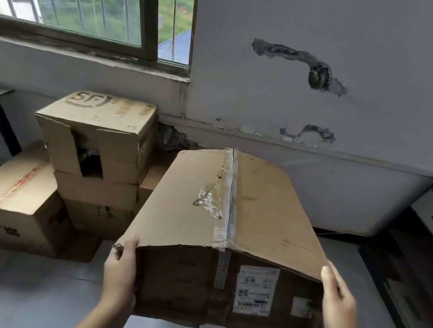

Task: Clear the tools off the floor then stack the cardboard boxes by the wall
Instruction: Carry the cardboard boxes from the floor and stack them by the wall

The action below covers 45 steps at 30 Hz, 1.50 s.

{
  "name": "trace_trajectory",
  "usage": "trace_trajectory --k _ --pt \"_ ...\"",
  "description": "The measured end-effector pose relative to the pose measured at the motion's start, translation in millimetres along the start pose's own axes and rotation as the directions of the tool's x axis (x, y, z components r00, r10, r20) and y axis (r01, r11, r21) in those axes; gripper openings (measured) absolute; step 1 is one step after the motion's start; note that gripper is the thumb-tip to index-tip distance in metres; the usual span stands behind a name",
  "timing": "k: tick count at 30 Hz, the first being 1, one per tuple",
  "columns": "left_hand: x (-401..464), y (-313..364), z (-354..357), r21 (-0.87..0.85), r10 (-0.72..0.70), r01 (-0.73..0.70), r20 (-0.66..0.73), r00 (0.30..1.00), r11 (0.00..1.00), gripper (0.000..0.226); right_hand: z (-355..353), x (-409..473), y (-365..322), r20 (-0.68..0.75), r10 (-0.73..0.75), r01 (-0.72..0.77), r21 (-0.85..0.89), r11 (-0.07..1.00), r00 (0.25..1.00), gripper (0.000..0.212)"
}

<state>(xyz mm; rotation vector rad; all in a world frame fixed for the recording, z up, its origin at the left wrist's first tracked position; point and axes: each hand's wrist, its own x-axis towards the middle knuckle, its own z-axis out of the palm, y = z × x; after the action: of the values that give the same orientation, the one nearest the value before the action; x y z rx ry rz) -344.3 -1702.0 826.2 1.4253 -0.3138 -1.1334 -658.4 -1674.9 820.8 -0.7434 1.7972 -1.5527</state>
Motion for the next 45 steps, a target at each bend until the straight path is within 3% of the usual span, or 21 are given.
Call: trace_trajectory --k 11,19,22,28,37,41,45 --pt "183.9 19.0 106.1 0.195 -0.051 0.020 0.154 0.987 0.981 0.014 131.9 148.2 36.3 -0.099 0.170 -0.174 -0.032 0.984 0.980 0.037" --pt "262.1 11.1 162.5 0.279 -0.106 0.031 0.259 0.960 0.960 0.032 187.7 257.7 44.1 -0.067 0.242 -0.246 -0.049 0.968 0.968 0.040" --pt "302.4 -0.7 180.6 0.319 -0.171 0.085 0.254 0.952 0.944 0.054 208.6 294.7 47.7 -0.055 0.280 -0.285 -0.109 0.952 0.958 0.040" --pt "315.4 -14.2 207.2 0.420 -0.239 0.168 0.123 0.963 0.892 0.038 230.5 343.1 67.1 -0.041 0.372 -0.368 -0.269 0.890 0.927 0.041" --pt "320.9 -27.3 206.5 0.503 -0.203 0.131 0.091 0.975 0.854 0.044 223.9 351.7 67.3 0.055 0.421 -0.373 -0.368 0.852 0.906 0.045" --pt "315.2 -7.4 203.9 0.559 -0.164 0.048 0.159 0.974 0.828 0.048 217.9 336.9 49.4 0.156 0.418 -0.318 -0.436 0.842 0.895 0.056" --pt "298.0 20.9 184.4 0.627 0.009 -0.294 0.417 0.909 0.721 0.048 208.4 289.9 17.6 0.286 0.233 -0.054 -0.519 0.853 0.929 0.064"
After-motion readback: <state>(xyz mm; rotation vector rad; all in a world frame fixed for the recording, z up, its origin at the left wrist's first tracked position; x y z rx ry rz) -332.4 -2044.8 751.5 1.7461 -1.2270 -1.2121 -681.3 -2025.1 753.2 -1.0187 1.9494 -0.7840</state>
